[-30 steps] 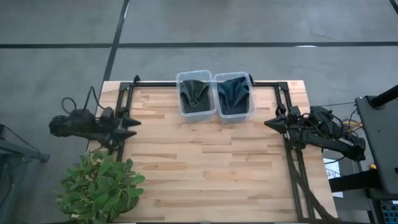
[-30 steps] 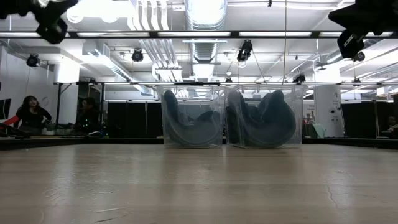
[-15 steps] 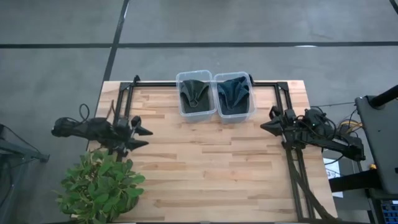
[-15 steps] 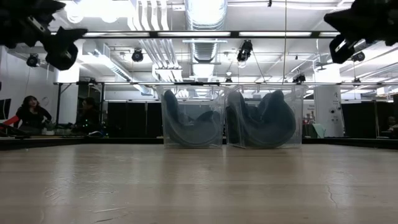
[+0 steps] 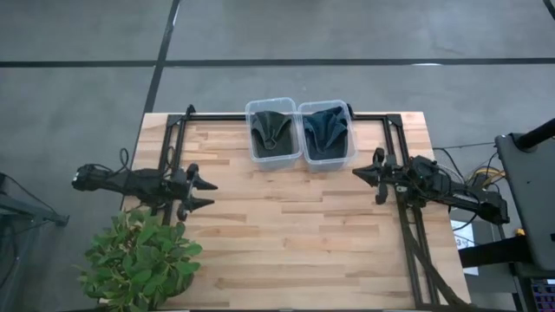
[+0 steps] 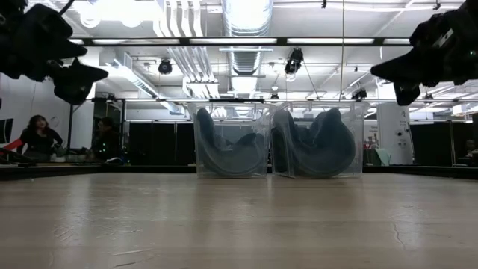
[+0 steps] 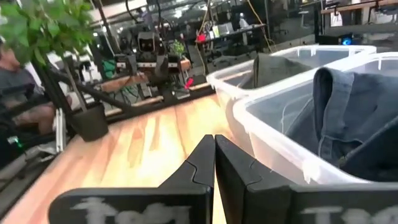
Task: Pick & Place hat
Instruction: Return to Home Position
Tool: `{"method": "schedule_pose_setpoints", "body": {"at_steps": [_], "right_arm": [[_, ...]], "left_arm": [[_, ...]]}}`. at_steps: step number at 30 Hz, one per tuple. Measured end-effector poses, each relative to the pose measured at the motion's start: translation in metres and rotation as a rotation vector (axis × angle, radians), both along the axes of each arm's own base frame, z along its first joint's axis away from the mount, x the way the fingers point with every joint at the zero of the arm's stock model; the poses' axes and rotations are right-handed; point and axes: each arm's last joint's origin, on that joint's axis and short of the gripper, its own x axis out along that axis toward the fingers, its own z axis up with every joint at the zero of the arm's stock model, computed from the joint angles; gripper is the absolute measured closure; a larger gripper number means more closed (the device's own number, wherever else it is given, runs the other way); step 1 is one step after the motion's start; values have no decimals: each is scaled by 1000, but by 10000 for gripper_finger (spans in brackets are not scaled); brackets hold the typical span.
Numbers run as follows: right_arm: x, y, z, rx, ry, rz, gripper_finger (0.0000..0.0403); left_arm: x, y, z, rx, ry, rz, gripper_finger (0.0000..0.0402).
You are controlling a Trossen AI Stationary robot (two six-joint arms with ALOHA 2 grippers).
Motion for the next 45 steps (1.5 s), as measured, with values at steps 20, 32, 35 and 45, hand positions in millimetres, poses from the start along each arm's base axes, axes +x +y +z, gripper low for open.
{"method": "schedule_pose_setpoints", "body": {"at_steps": [20, 32, 35, 45], "right_arm": [[3, -1, 0, -58, -61, -1, 394], [3, -1, -1, -56, -52, -1, 394], [3, -1, -1, -56, -52, -1, 394], [3, -1, -1, -56, -52, -1, 394]], "left_arm": [[1, 0, -8, 65, 23, -7, 165], [1, 0, -9, -8, 36, 3, 165], [1, 0, -9, -8, 37, 3, 165], [2, 0, -9, -14, 39, 3, 165]]}}
